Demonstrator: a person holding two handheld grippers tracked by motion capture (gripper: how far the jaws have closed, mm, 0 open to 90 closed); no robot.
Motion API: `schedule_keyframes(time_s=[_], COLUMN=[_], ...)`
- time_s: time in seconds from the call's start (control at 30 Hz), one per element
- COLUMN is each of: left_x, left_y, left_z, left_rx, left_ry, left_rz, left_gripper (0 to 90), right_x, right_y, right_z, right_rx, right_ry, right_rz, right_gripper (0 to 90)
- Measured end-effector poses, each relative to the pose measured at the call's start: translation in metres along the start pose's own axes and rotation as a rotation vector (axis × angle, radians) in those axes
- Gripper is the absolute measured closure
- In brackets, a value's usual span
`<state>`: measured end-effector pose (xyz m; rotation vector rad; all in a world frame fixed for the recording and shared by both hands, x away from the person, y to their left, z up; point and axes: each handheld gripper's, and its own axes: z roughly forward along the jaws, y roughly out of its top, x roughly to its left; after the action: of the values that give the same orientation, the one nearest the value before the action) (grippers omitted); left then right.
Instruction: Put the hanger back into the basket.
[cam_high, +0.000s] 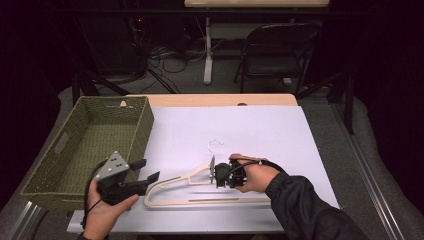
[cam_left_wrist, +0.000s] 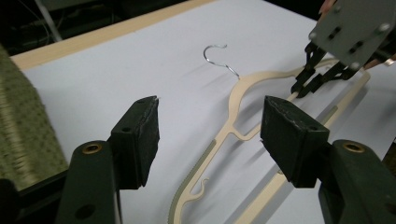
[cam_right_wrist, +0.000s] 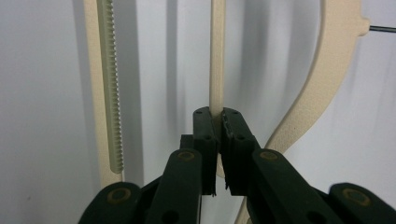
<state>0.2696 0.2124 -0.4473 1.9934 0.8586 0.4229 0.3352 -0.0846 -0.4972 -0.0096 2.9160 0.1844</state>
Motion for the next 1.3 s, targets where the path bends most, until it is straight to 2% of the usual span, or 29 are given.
schedule_keyframes(time_s=[0.13, 0.23, 0.33, 0.43, 0.63, 0.67, 0.7, 0.73, 0.97, 1.13, 1.3], left_x=[-0.005, -0.004, -0.004, -0.002, -0.008, -0.009, -0.011, -0.012, -0.016, -0.018, -0.02], left_y=[0.009, 0.015, 0.019, 0.022, 0.024, 0.024, 0.024, 0.024, 0.021, 0.02, 0.019], left_z=[0.026, 0.047, 0.068, 0.087, 0.117, 0.121, 0.126, 0.13, 0.149, 0.155, 0.158], left_rx=[0.069, 0.109, 0.176, 0.209, 0.278, 0.282, 0.296, 0.309, 0.383, 0.415, 0.437], left_ry=[-0.035, -0.09, -0.092, -0.134, -0.2, -0.204, -0.207, -0.209, -0.184, -0.172, -0.141], left_rz=[0.017, 0.027, 0.039, 0.01, -0.009, -0.009, -0.012, -0.017, 0.008, 0.027, 0.036], left_gripper=[37.9, 43.6, 43.6, 43.6, 48.3, 49.0, 49.4, 50.2, 56.1, 60.4, 69.0], right_x=[0.003, 0.005, 0.008, 0.011, 0.013, 0.013, 0.013, 0.012, 0.013, 0.014, 0.015], right_y=[-0.005, -0.006, -0.006, -0.005, -0.003, -0.002, -0.002, -0.002, 0.0, 0.001, 0.002], right_z=[-0.005, -0.009, -0.012, -0.012, -0.011, -0.012, -0.011, -0.011, -0.009, -0.009, -0.007], right_rx=[-0.008, -0.015, -0.018, -0.019, -0.018, 0.0, -0.018, -0.016, -0.013, -0.012, -0.011], right_ry=[-0.027, -0.041, -0.052, -0.064, -0.063, -0.052, -0.065, -0.065, -0.066, -0.071, -0.072], right_rz=[-0.007, -0.014, -0.021, -0.038, -0.041, -0.038, -0.044, -0.055, -0.051, -0.06, -0.052], right_gripper=[85.6, 85.6, 85.6, 85.6, 85.6, 85.6, 85.6, 85.6, 85.6, 85.6, 85.5])
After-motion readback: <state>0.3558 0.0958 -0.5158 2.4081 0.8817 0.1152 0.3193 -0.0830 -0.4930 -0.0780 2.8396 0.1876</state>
